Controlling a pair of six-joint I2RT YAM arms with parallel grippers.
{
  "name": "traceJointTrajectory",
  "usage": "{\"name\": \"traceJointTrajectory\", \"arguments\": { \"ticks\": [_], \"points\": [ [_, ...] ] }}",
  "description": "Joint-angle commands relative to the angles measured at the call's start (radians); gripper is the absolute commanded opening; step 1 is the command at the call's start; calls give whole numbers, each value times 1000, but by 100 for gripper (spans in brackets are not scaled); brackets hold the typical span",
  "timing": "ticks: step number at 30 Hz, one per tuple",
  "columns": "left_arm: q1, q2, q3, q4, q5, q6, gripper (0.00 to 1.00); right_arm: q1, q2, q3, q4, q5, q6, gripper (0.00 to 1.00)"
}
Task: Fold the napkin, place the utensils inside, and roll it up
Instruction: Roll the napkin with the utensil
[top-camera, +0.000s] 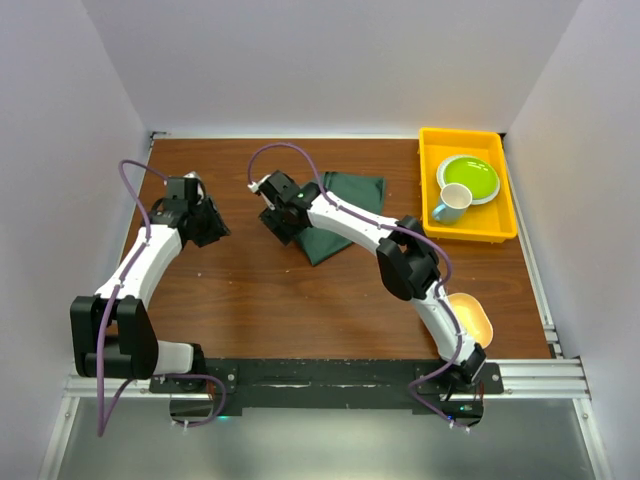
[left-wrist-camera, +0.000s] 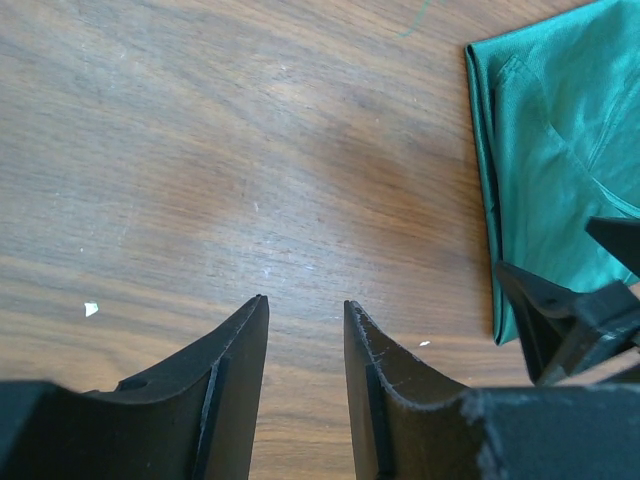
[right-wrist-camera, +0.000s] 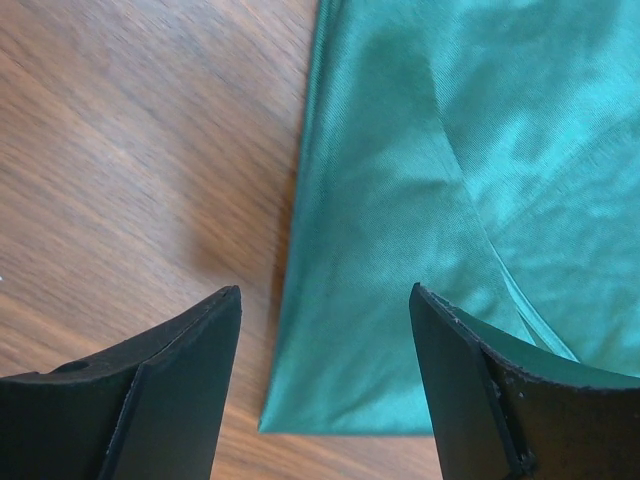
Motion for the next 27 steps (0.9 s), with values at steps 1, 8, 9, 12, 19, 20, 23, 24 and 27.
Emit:
{"name": "traceJointTrajectory", "arguments": {
  "ticks": [1, 8, 9, 12, 19, 20, 23, 24, 27],
  "points": [
    [18, -20, -5, 22, 22, -4, 41, -1, 20, 62, 30, -37, -34, 71],
    [27, -13, -10, 23, 35, -4, 40, -6, 57, 82, 34, -40, -51, 66],
    [29, -13, -11, 23, 36, -6, 40, -8, 65, 87, 30, -40, -57, 66],
    [30, -13, -13, 25, 38, -6, 40, -17, 66, 79, 40, -51, -68, 66],
    [35, -10, -14, 22, 38, -7, 40, -31, 74, 64, 53, -85, -69, 64],
    [35, -8, -13, 22, 39, -7, 40, -31, 75, 59, 56, -89, -69, 64],
    [35, -5, -14, 23, 50, -10, 40, -35, 80, 38, 70, -105, -63, 62],
    [35, -3, -16, 23, 61, -13, 40, -40, 80, 30, 75, -112, -59, 61],
    [35, 1, -19, 34, 88, -13, 42, -49, 86, 10, 83, -123, -54, 55]
  ]
}}
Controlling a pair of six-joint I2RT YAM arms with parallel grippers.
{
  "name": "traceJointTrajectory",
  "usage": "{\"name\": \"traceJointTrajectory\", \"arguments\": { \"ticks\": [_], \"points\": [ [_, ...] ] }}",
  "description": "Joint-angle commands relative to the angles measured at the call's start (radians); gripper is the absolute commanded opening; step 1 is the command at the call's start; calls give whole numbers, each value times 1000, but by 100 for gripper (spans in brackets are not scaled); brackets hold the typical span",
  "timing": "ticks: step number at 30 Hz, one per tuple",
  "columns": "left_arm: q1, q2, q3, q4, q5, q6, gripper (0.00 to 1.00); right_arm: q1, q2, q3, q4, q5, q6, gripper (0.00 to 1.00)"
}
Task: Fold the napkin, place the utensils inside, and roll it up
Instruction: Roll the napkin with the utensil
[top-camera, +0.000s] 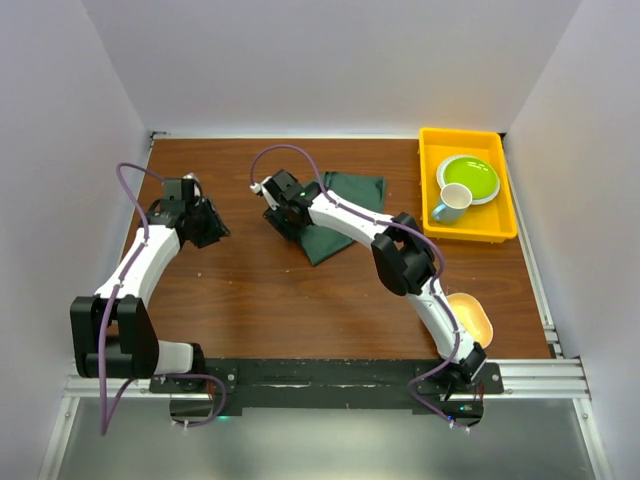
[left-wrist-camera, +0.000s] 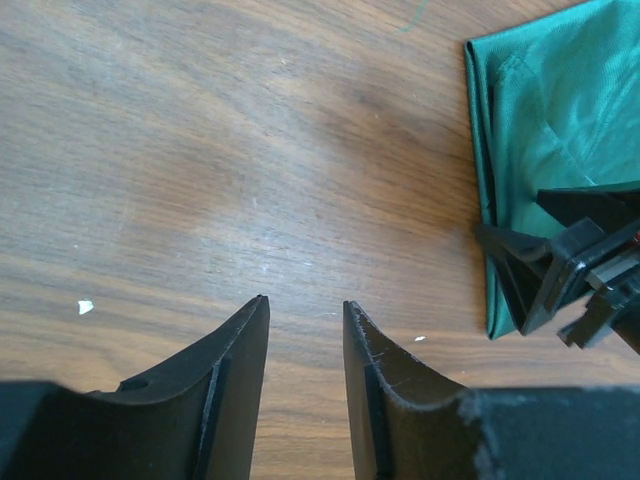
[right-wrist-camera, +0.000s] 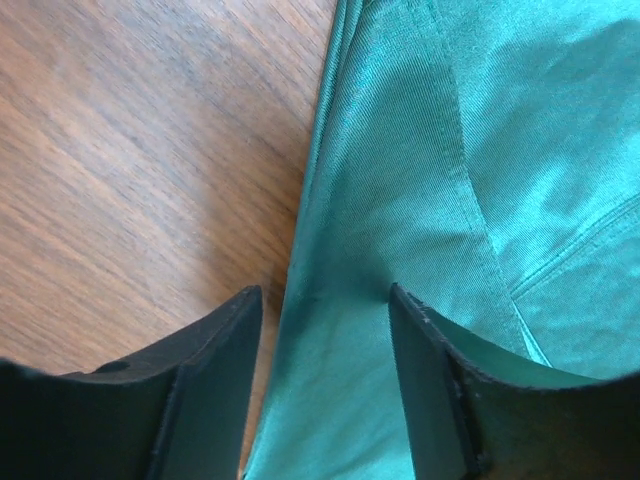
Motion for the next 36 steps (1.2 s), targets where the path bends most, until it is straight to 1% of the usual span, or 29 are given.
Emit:
{"name": "traceJointTrajectory", "arguments": {
  "ticks": [1, 10, 14, 15, 17, 19, 20, 22, 23, 24, 25, 26, 27, 29, 31, 33, 36],
  "points": [
    [7, 1, -12, 40, 55, -12, 43, -15, 13, -26, 42, -36, 0, 54],
    [7, 68, -32, 106, 204, -69, 51, -43, 18, -125, 73, -62, -14, 42],
    [7, 125, -50, 159, 305, -119, 52, -47, 29, -135, 68, -82, -11, 31],
    [29, 136, -55, 190, 322, -153, 53, -46, 27, -135, 68, -96, -10, 28],
    [29, 179, -73, 238, 391, -225, 54, -46, 24, -140, 67, -107, -8, 27],
    [30, 224, -87, 323, 428, -280, 54, -46, 15, -138, 67, -119, -8, 24],
    [29, 241, -92, 353, 452, -343, 55, -47, 15, -135, 65, -125, -7, 22],
    [29, 286, -110, 457, 483, -417, 56, -47, 6, -132, 62, -142, -5, 19],
    [29, 304, -113, 495, 503, -485, 56, -49, 1, -132, 61, -147, -4, 18],
    [27, 321, -116, 579, 512, -516, 56, -47, -1, -132, 61, -150, -2, 16],
    [21, 353, -110, 606, 518, -544, 57, -47, -4, -132, 61, -157, 0, 13],
    [17, 367, -104, 623, 523, -584, 61, -50, -11, -132, 58, -156, 1, 12],
    [15, 381, -84, 650, 522, -595, 63, -49, -14, -132, 57, -163, 3, 10],
    [-16, 423, -58, 653, 512, -618, 66, -52, -22, -138, 61, -189, 7, 6],
    [-37, 458, -46, 684, 512, -644, 75, -53, -25, -137, 59, -193, 9, 2],
    [-52, 481, -44, 724, 503, -679, 79, -55, -36, -138, 58, -197, 12, 0],
    [-77, 530, -26, 742, 483, -691, 79, -61, -45, -129, 54, -200, 15, 0]
  ]
}}
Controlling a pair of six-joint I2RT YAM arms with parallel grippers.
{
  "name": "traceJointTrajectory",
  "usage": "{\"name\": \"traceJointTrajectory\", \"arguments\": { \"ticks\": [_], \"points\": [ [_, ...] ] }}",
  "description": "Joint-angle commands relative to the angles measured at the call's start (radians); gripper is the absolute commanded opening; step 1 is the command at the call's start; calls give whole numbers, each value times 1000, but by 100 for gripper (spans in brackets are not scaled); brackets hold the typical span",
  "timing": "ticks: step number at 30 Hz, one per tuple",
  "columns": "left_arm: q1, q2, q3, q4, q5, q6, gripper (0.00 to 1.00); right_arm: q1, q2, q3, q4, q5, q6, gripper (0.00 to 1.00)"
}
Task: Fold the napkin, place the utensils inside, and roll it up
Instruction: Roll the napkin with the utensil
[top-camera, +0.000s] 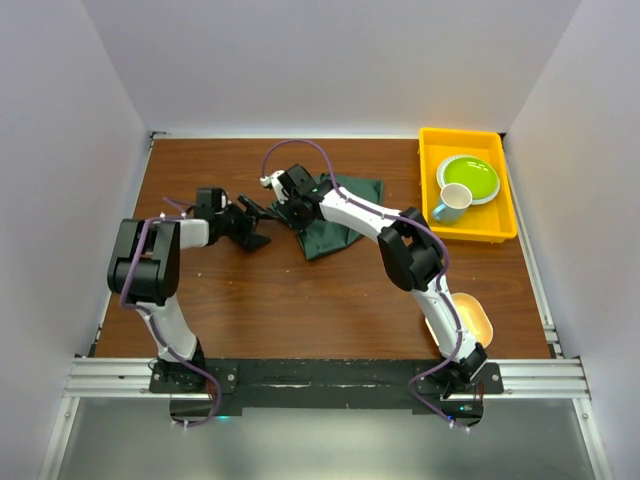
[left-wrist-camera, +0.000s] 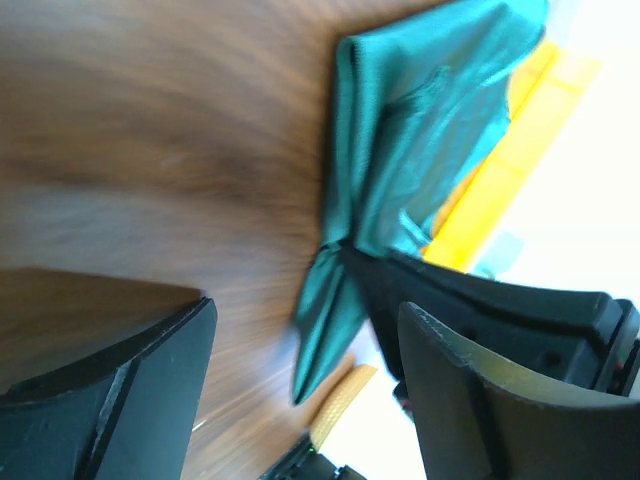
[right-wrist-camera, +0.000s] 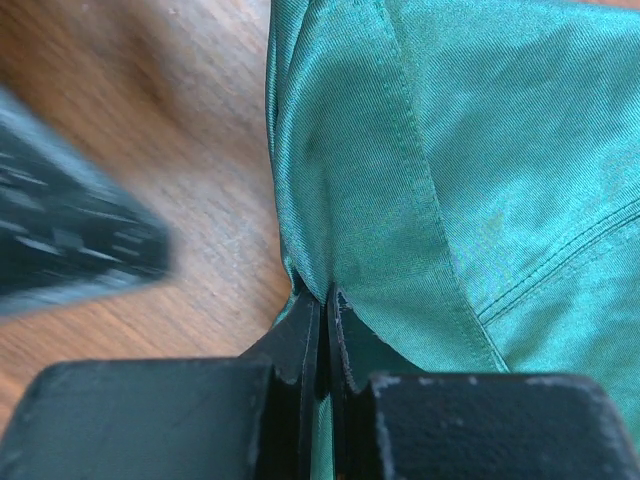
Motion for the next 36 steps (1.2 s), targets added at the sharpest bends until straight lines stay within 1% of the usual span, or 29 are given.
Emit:
{"name": "traceJointTrajectory", "arguments": {
  "ticks": [1, 4, 10, 13, 14, 15, 16, 19, 20, 21, 23, 24, 25, 26, 27, 30, 31, 33, 34, 36],
  "points": [
    [-38, 65, 52, 93, -8, -69, 79, 1, -19, -26, -77, -67, 24, 0],
    [-54, 104, 78, 73, -31, -69, 78, -2, -27, -19, -80, -81, 27, 0],
    [-82, 176, 157, -37, -75, -60, 64, -2, -42, -31, -74, -91, 29, 0],
    [-90, 191, 167, -56, -98, -57, 58, -2, -54, -46, -62, -96, 31, 0],
    [-91, 193, 167, -63, -110, -57, 52, -2, -57, -60, -49, -99, 31, 0],
    [-91, 197, 166, -68, -112, -58, 49, -2, -59, -63, -45, -96, 31, 0],
    [-93, 197, 166, -74, -117, -57, 43, -2, -58, -63, -46, -96, 31, 0],
    [-93, 187, 164, -85, -127, -37, 32, -1, -56, -60, -51, -96, 27, 0],
    [-93, 179, 163, -95, -134, -22, 27, -1, -59, -61, -54, -93, 26, 2],
    [-93, 170, 160, -94, -137, -15, 25, -1, -61, -61, -52, -87, 24, 4],
    [-93, 165, 148, -92, -124, -12, 16, 2, -68, -69, -52, -85, 18, 8],
    [-94, 162, 144, -91, -121, -11, 15, 2, -77, -72, -49, -75, 18, 12],
    [-94, 159, 141, -89, -115, -11, 13, 5, -82, -78, -51, -67, 18, 14],
    [-94, 154, 137, -91, -111, -6, 12, 7, -87, -80, -52, -62, 20, 17],
    [-96, 144, 135, -94, -109, -3, 12, 8, -99, -81, -55, -58, 20, 23],
    [-96, 122, 128, -100, -100, 3, 9, 22, -122, -100, -48, -42, 23, 32],
    [-96, 118, 128, -100, -92, 11, 7, 30, -133, -106, -45, -35, 23, 40],
    [-96, 107, 132, -135, -94, 18, 3, 39, -142, -112, -43, -27, 24, 47],
    [-96, 104, 132, -137, -89, 20, 2, 47, -151, -117, -37, -21, 26, 53],
    [-96, 93, 132, -145, -86, 22, 1, 54, -157, -123, -32, 8, 27, 59]
  ]
}}
